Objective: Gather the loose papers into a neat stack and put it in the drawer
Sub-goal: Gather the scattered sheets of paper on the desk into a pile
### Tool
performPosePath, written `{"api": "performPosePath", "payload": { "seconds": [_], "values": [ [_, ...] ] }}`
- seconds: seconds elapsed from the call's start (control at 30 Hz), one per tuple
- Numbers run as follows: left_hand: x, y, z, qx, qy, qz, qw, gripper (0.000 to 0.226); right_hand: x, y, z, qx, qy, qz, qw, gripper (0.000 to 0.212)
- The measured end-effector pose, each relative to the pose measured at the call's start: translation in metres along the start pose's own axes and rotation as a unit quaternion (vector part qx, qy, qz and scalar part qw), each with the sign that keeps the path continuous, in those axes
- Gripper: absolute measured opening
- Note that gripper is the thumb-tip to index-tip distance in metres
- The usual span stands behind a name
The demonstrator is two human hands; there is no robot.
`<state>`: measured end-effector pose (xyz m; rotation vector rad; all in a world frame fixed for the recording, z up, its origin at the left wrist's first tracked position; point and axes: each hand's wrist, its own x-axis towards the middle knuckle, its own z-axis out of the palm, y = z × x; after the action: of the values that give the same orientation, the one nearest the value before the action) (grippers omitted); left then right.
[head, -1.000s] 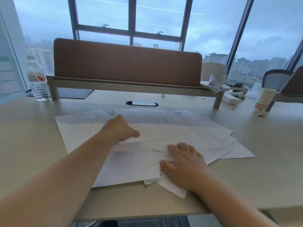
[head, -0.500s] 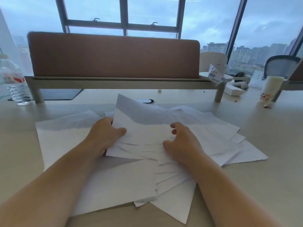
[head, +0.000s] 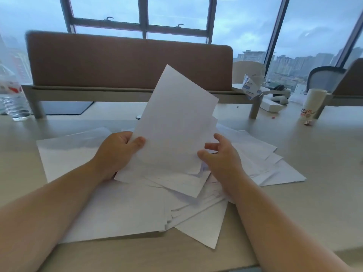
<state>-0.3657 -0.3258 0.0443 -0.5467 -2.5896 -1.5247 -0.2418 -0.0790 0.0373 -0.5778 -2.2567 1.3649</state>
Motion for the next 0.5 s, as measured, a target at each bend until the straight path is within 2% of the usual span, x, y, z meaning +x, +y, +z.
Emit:
{"api": "performPosePath", "payload": {
  "seconds": [0.13, 0.2, 0.27, 0.33, 0.4, 0.5],
  "values": [
    [-0.004, 0.000, 0.002, 0.065, 0.021, 0.045, 0.997, 0.043, -0.006, -0.001, 0.003, -0.045, -0.034, -0.017, 0.998, 0.071],
    [-0.004, 0.000, 0.004, 0.075, 0.005, 0.045, 0.996, 0.039, -0.008, -0.001, 0.004, -0.053, -0.030, -0.021, 0.998, 0.070],
    [-0.001, -0.002, 0.004, 0.064, -0.011, 0.025, 0.998, 0.038, -0.010, -0.003, 0.004, -0.045, -0.001, -0.016, 0.999, 0.064],
    [0.003, -0.004, 0.000, 0.053, -0.025, -0.014, 0.998, 0.041, -0.008, -0.004, 0.001, 0.005, 0.053, 0.022, 0.998, 0.052],
    [0.008, -0.007, -0.003, 0.074, -0.049, -0.035, 0.995, 0.034, -0.004, -0.004, -0.005, 0.048, 0.096, 0.061, 0.992, 0.045],
    [0.010, -0.009, -0.005, 0.114, -0.066, -0.026, 0.991, 0.034, -0.003, -0.003, -0.010, 0.007, 0.110, 0.061, 0.992, 0.040]
  ]
}}
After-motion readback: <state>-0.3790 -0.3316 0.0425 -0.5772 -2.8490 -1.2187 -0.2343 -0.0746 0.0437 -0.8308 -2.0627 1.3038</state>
